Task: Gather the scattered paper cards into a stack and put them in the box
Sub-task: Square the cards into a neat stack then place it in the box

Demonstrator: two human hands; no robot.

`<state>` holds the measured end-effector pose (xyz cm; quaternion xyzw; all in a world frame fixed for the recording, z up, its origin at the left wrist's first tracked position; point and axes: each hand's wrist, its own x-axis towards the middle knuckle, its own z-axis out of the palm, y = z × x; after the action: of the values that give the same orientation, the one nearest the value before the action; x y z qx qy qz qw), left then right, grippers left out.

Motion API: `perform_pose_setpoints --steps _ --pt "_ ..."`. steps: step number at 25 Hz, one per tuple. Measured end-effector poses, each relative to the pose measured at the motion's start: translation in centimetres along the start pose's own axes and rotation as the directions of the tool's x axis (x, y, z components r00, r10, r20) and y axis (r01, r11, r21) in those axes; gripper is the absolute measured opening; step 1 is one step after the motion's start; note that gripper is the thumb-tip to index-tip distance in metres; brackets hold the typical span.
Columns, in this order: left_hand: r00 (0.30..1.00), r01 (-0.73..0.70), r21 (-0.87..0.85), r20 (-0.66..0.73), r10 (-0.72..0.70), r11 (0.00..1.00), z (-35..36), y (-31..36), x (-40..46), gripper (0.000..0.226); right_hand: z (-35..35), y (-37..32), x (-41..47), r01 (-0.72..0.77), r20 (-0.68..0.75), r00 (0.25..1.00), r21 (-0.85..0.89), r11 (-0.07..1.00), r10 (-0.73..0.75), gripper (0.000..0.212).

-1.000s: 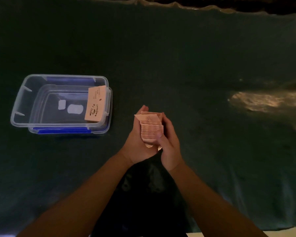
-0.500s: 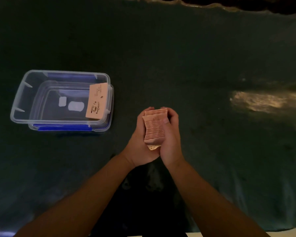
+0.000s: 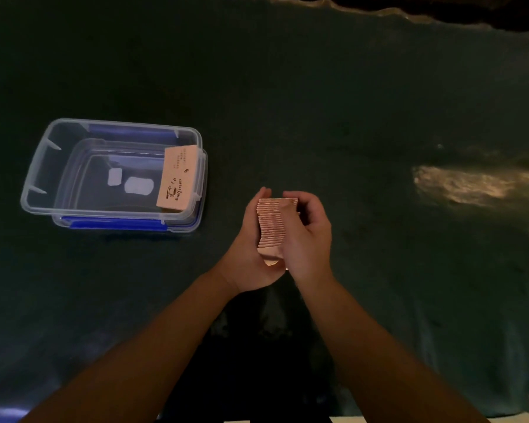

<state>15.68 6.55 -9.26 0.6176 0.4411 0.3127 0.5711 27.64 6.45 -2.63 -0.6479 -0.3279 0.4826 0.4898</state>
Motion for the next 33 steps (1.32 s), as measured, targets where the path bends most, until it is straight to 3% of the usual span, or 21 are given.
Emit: perform_pose_setpoints --steps 7,12,16,20,25,30,33 --pt "0.999 -0.022 0.003 0.032 0.022 1.000 -0.5 0.2 0.2 0.144 0.0 -0.4 -0.4 -0.104 0.073 0.993 0.111 0.988 0.096 0.032" --pt "0.999 -0.046 0.064 0.029 0.044 0.997 0.0 -0.1 0.3 0.128 -0.3 -0.8 0.0 -0.220 0.186 0.965 0.201 0.955 0.183 0.038" --pt "0.996 -0.061 0.072 -0.059 0.065 0.996 0.4 -0.2 0.3 0.109 -0.7 -0.7 0.3 -0.223 0.269 0.949 0.210 0.952 0.163 0.034" --pt "0.995 -0.054 0.091 -0.075 0.061 0.994 0.3 0.0 0.5 0.110 -1.1 -0.1 0.1 -0.183 0.323 0.940 0.211 0.960 0.108 0.033" --pt "0.996 0.009 0.068 -0.091 -0.003 0.998 -0.5 0.9 0.9 0.102 -1.5 1.3 -0.2 -0.110 0.352 0.934 0.126 0.986 0.059 0.053" --pt "0.988 0.125 0.016 -0.091 -0.123 0.992 -3.0 2.7 1.6 0.093 -4.0 1.1 1.2 0.050 0.551 0.833 -0.151 0.987 0.042 0.106" --pt "0.977 0.178 -0.074 -0.106 -0.185 0.981 -4.4 4.2 2.1 0.102 -5.1 0.5 2.8 0.153 0.567 0.822 -0.292 0.944 0.043 0.111"
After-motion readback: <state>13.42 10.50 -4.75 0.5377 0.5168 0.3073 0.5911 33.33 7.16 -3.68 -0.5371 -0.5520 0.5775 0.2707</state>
